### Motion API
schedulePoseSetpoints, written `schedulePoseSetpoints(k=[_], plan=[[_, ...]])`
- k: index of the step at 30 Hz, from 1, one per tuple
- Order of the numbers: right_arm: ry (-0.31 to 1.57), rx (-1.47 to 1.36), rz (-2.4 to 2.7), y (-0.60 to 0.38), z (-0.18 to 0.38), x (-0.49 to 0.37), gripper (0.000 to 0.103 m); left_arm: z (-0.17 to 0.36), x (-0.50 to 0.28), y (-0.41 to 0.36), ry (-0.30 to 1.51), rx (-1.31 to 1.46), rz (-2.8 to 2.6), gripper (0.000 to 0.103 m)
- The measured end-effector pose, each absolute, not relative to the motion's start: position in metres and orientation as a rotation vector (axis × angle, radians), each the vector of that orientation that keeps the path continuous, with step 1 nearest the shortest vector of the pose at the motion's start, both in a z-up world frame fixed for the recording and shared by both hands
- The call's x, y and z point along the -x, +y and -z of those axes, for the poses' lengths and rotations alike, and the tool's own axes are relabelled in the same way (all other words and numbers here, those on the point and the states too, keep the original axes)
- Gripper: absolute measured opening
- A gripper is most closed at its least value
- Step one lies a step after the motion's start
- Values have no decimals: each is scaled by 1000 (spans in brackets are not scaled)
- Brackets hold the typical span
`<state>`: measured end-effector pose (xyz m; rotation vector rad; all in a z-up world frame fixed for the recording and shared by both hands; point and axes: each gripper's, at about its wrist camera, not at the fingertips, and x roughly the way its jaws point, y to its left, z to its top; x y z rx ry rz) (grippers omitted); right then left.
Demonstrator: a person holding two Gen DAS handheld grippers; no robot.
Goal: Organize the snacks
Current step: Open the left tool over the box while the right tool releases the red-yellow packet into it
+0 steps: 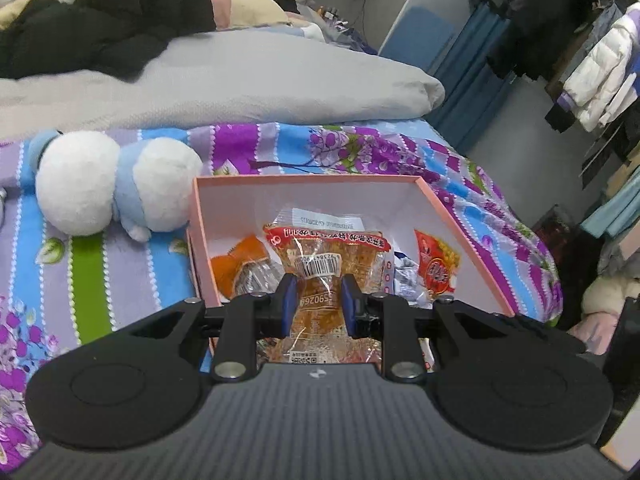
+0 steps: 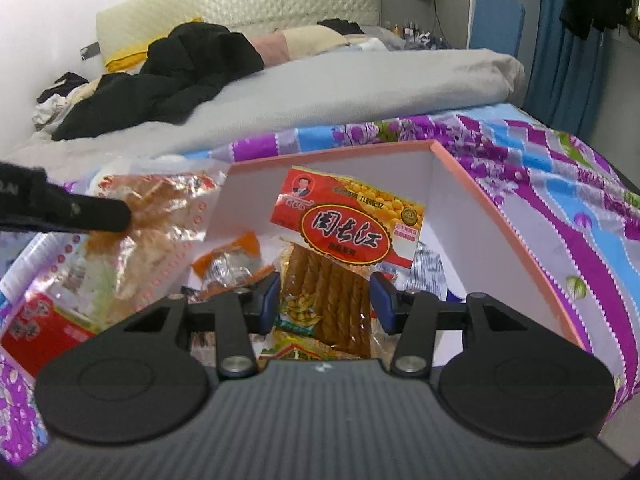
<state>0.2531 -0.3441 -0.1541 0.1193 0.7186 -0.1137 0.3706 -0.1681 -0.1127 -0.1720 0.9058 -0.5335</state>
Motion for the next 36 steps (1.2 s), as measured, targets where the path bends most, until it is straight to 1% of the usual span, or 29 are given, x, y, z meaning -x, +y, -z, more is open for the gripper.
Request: schedulePoseSetpoints(k=[1, 2, 4, 5, 6, 7, 13, 21, 23, 30, 36], plan=[[718, -121, 113, -345, 155, -253, 50, 113, -371, -168, 911, 174, 549, 28], [711, -125, 107, -345, 154, -252, 49, 112, -371, -168, 911, 176, 556, 32], [705, -133, 97, -345, 151, -250, 51, 106, -367, -166, 907, 178, 549, 58], [705, -137, 99, -345, 150, -249, 60, 104, -366, -165, 899, 178, 542, 79], [702, -141, 105, -347, 149, -248, 64, 99, -362, -163, 884, 177, 537, 84], [694, -145, 114, -347, 148, -245, 68, 94, -359, -160, 855, 173, 536, 84], [628, -178, 128, -354, 128, -227, 68, 66, -338, -152, 791, 122, 533, 84], [512, -151, 123, -350, 76, -193, 68, 27, -299, -128, 696, 101, 525, 96], [485, -144, 119, -345, 67, -183, 68, 20, -289, -122, 676, 93, 517, 97], [427, -153, 106, -331, 52, -156, 68, 0, -251, -112, 602, 42, 507, 101], [406, -161, 93, -320, 51, -134, 68, -2, -224, -107, 577, 13, 497, 102]])
